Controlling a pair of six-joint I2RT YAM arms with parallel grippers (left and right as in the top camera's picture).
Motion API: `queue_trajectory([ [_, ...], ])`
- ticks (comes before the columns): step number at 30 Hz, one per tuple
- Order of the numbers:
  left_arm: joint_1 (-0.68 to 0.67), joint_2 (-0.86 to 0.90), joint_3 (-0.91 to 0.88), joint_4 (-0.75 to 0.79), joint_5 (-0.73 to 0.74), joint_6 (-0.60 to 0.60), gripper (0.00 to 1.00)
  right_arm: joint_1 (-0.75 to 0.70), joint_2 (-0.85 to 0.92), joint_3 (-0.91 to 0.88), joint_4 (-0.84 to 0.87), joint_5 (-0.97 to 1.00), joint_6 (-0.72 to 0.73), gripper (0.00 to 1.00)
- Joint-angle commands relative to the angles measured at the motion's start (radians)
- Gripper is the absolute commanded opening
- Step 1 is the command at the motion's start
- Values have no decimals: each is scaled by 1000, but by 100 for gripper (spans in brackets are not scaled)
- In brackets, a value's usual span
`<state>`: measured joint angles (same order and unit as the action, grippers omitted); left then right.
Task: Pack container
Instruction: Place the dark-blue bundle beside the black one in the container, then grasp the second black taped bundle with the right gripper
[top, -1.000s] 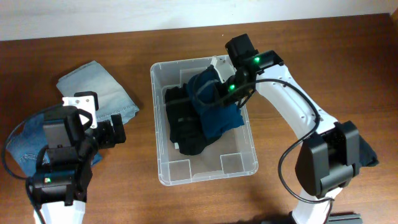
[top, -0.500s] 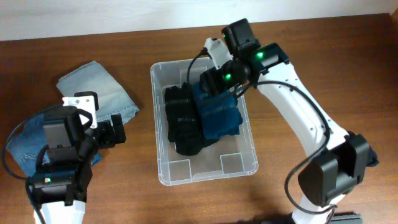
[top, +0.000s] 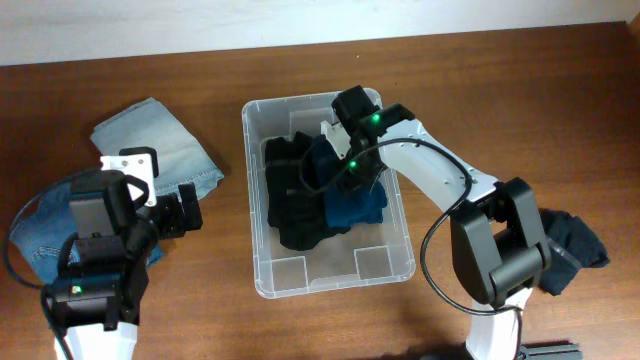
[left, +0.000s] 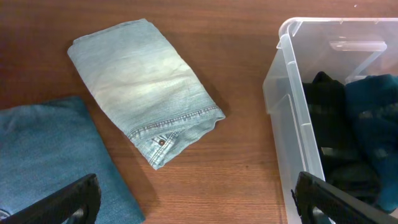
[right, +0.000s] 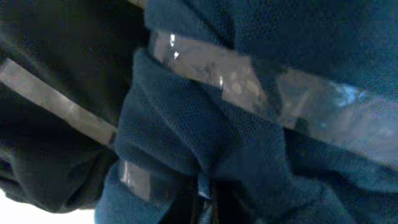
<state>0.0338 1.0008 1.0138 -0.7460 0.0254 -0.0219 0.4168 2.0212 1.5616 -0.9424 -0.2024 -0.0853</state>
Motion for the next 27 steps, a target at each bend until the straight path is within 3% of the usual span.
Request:
queue_trajectory([
  [1, -2, -2, 22, 1, -7, 16, 99, 0, -23, 135, -73, 53, 18, 4],
  [4, -2, -2, 22, 1, -7, 16, 99, -24, -144, 246, -85, 134, 128, 7],
  [6, -2, -2, 22, 1, -7, 16, 99, -94, -231, 275, -77, 139, 236, 38],
  [7, -2, -2, 22, 1, -7, 16, 99, -174, -288, 275, -84, 122, 310, 63],
  [8, -2, -2, 22, 1, -7, 16, 99, -241, -321, 275, -109, 89, 340, 70],
  [13, -2, -1, 22, 4, -7, 16, 99, -641, -419, 233, -270, -143, 349, 73],
  [14, -2, -1, 22, 8, -7, 16, 99, -767, -443, 177, -311, -158, 348, 73],
  [17, -2, -2, 22, 8, -7, 16, 99, -961, -494, 32, -332, -208, 329, 74],
  [22, -2, -1, 22, 9, -7, 16, 99, -1344, -584, -340, -271, -238, 326, 75],
  [27, -2, -1, 22, 9, -7, 16, 99, -1598, -583, -596, -109, -239, 327, 78],
])
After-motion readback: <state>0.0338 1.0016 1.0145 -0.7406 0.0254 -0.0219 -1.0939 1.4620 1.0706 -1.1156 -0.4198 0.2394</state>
